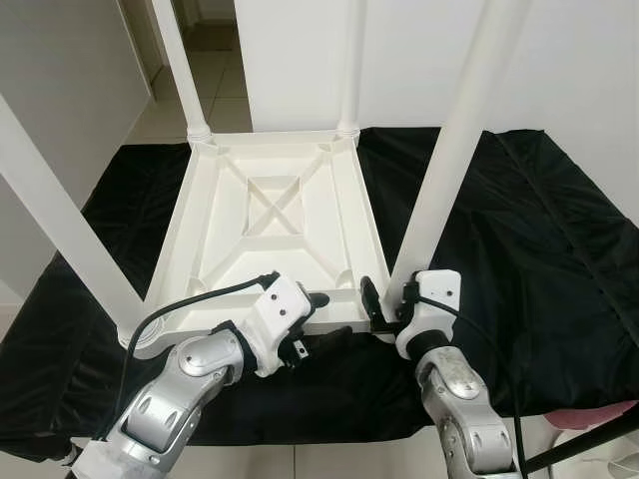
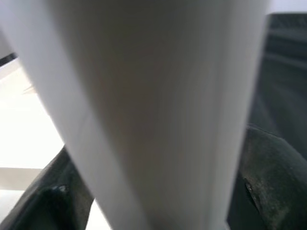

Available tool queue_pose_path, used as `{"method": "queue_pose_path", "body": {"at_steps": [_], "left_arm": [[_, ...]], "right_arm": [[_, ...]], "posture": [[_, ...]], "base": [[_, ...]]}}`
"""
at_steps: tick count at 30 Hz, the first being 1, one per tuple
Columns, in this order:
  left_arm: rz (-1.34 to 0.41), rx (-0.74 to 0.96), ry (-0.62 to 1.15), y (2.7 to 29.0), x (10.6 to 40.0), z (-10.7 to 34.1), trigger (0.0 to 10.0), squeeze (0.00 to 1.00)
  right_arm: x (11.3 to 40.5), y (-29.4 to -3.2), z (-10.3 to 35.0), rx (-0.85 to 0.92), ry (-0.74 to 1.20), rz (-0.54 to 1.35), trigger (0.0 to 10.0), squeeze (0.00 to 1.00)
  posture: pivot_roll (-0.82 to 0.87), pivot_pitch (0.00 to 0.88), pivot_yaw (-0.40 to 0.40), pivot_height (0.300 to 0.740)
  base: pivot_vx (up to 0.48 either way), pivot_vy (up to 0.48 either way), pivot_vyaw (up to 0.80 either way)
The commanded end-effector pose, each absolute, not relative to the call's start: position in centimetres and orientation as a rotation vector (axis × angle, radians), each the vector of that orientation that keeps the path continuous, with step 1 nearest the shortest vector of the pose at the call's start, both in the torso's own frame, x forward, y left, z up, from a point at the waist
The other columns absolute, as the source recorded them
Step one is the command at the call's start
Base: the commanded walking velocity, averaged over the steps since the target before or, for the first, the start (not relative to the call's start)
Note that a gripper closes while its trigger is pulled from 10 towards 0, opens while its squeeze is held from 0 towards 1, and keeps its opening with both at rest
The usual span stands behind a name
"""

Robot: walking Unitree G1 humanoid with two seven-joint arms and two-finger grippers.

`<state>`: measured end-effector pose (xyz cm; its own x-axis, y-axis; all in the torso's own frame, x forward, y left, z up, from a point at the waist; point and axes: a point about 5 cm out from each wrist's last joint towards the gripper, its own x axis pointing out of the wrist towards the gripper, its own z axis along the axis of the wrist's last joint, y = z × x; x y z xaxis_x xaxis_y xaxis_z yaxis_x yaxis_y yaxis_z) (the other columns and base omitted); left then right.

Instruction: Building children table

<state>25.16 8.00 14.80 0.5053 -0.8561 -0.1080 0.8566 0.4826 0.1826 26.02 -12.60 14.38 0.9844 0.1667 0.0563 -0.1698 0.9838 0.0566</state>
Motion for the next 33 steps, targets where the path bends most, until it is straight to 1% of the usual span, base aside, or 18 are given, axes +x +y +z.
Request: {"method": "queue_pose_path", "body": {"at_steps": [1, 2, 3, 4, 5, 7, 11, 13, 17, 18, 22, 25, 28, 29, 30, 31, 33], "left_arm": [[-1.068, 0.232, 0.017, 8.4, 25.4, 14.6, 10.0, 0.0], [-1.068, 0.232, 0.017, 8.4, 25.4, 14.6, 10.0, 0.0], [-1.063, 0.232, 0.015, 8.4, 25.4, 14.7, 10.0, 0.0], [-1.06, 0.232, 0.014, 8.4, 25.4, 14.7, 10.0, 0.0], [-1.057, 0.229, 0.012, 8.4, 25.4, 14.7, 10.0, 0.0], [-1.054, 0.222, 0.01, 8.4, 25.4, 14.8, 10.0, 0.0], [-1.057, 0.222, 0.008, 8.2, 25.3, 14.8, 10.0, 0.0], [-1.07, 0.218, 0.003, 7.8, 25.0, 14.8, 10.0, 0.0], [-1.074, 0.217, 0.002, 7.8, 24.9, 14.8, 10.0, 0.0], [-1.076, 0.218, 0.002, 7.7, 24.9, 14.9, 10.0, 0.0], [-1.076, 0.217, 0.003, 7.7, 24.9, 14.8, 10.0, 0.0], [-1.092, 0.219, 0.0, 7.4, 24.6, 14.7, 10.0, 0.0], [-1.1, 0.218, 0.003, 7.3, 24.6, 14.5, 10.0, 0.0], [-1.102, 0.218, 0.005, 7.2, 24.6, 14.4, 10.0, 0.0], [-1.104, 0.218, 0.006, 7.2, 24.5, 14.4, 10.0, 0.0], [-1.105, 0.217, 0.007, 7.2, 24.5, 14.3, 10.0, 0.0], [-1.105, 0.217, 0.007, 7.2, 24.5, 14.3, 10.0, 0.0]], "right_arm": [[26.0, -13.0, 14.6, 0.057, -0.067, 0.197, 10.0, 0.97], [26.0, -13.0, 14.6, 0.057, -0.067, 0.197, 10.0, 0.97], [26.0, -13.1, 14.5, 0.051, -0.065, 0.209, 10.0, 0.12], [26.1, -13.3, 14.5, 0.047, -0.065, 0.217, 10.0, 0.12], [26.1, -13.3, 14.4, 0.04, -0.067, 0.255, 10.0, 0.0], [26.1, -13.2, 14.4, 0.034, -0.072, 0.309, 10.0, 0.0], [26.2, -13.4, 14.4, 0.028, -0.072, 0.327, 10.0, 0.0], [26.9, -14.0, 14.8, -0.014, -0.095, 0.421, 10.0, 0.0], [27.2, -14.2, 15.0, -0.049, -0.102, 0.483, 10.0, 0.0], [27.4, -14.5, 15.0, -0.072, -0.095, 0.531, 10.0, 0.0], [27.6, -14.8, 14.9, -0.101, -0.092, 0.562, 10.0, 0.0], [28.3, -15.5, 14.8, -0.154, -0.069, 0.653, 10.0, 0.0], [28.8, -15.8, 14.7, -0.181, -0.058, 0.695, 10.0, 0.0], [28.9, -15.9, 14.6, -0.187, -0.053, 0.716, 9.5, 0.0], [29.0, -16.0, 14.5, -0.195, -0.049, 0.735, 7.6, 0.0], [29.1, -16.0, 14.4, -0.205, -0.044, 0.745, 4.9, 0.0], [29.1, -16.0, 14.4, -0.205, -0.044, 0.745, 4.9, 0.0]], "posture": [[-0.07, 0.043, 0.059, 0.74], [-0.07, 0.043, 0.059, 0.74], [-0.07, 0.043, 0.059, 0.74], [-0.07, 0.045, 0.057, 0.74], [-0.07, 0.048, 0.057, 0.74], [-0.07, 0.048, 0.057, 0.74], [-0.07, 0.05, 0.058, 0.74], [-0.07, 0.049, 0.06, 0.74], [-0.07, 0.049, 0.06, 0.74], [-0.06, 0.049, 0.06, 0.74], [-0.06, 0.037, 0.055, 0.74], [-0.07, 0.016, 0.05, 0.74], [-0.07, 0.009, 0.048, 0.74], [-0.07, 0.009, 0.048, 0.74], [-0.07, 0.002, 0.045, 0.74], [-0.07, 0.002, 0.045, 0.74], [-0.07, 0.002, 0.045, 0.74]], "base": [[0.0, 0.0, 0.0], [0.0, 0.0, 0.0], [0.0, 0.0, 0.0], [0.0, 0.0, 0.0], [0.0, 0.0, 0.0], [0.0, 0.0, 0.0], [0.0, 0.0, 0.0], [0.0, 0.0, 0.0], [0.0, 0.0, 0.0], [0.0, 0.0, 0.0], [0.0, 0.0, 0.0], [0.0, 0.0, 0.0], [0.0, 0.0, 0.0], [0.0, 0.0, 0.0], [0.0, 0.0, 0.0], [0.0, 0.0, 0.0], [0.0, 0.0, 0.0]]}}
